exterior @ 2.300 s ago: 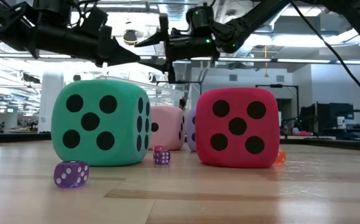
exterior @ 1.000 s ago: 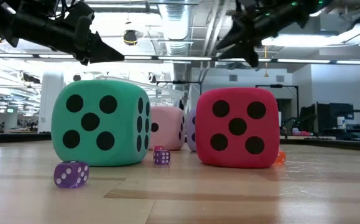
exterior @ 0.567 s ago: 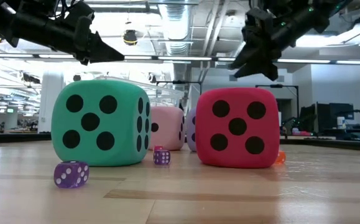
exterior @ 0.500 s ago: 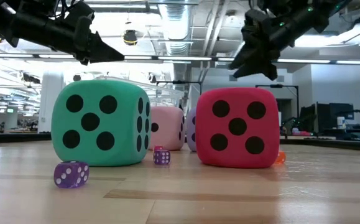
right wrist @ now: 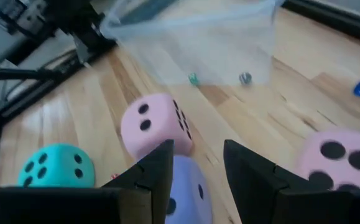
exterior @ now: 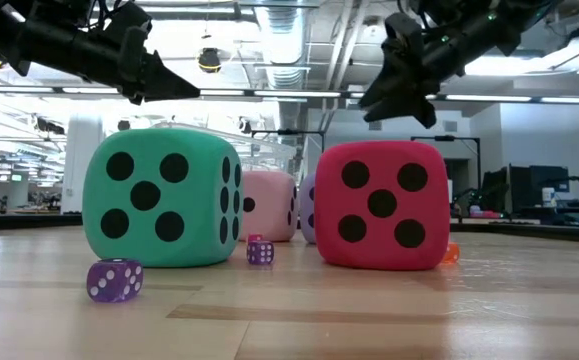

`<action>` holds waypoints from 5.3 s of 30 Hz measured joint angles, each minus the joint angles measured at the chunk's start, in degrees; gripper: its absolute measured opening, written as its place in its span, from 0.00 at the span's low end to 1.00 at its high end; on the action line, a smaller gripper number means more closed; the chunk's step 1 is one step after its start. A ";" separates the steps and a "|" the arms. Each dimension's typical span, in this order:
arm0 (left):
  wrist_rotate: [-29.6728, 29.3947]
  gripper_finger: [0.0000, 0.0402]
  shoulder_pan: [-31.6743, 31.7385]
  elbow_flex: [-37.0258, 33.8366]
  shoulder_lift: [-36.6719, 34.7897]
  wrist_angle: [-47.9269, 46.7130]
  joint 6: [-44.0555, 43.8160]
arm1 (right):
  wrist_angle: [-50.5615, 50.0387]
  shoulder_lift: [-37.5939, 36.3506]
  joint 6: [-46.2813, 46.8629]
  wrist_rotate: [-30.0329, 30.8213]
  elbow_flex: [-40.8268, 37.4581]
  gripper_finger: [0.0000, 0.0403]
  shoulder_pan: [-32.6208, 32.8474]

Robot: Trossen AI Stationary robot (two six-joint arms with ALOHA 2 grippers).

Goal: Pick & Place Dice
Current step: Put the top large pink dice into the transparent container

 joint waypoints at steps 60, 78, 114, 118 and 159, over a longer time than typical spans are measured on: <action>0.02 0.01 1.20 -0.02 0.79 4.75 -9.16 | 8.49 -0.03 -1.58 -0.02 0.02 0.34 -8.63; 0.00 0.01 3.98 -0.02 0.74 11.35 -2.43 | 9.33 -0.02 -10.99 -0.02 0.04 0.34 -9.68; 4.44 0.01 5.22 0.02 -1.17 6.50 4.78 | 8.89 -0.02 -10.54 -0.04 0.04 0.34 -8.98; 8.33 0.01 5.22 0.02 -2.65 5.77 4.79 | 8.85 -0.02 -10.54 -0.04 0.04 0.34 -8.92; 10.14 0.01 5.22 0.00 -32.61 -27.65 6.11 | 8.90 -0.02 -10.54 -0.04 0.04 0.34 -9.13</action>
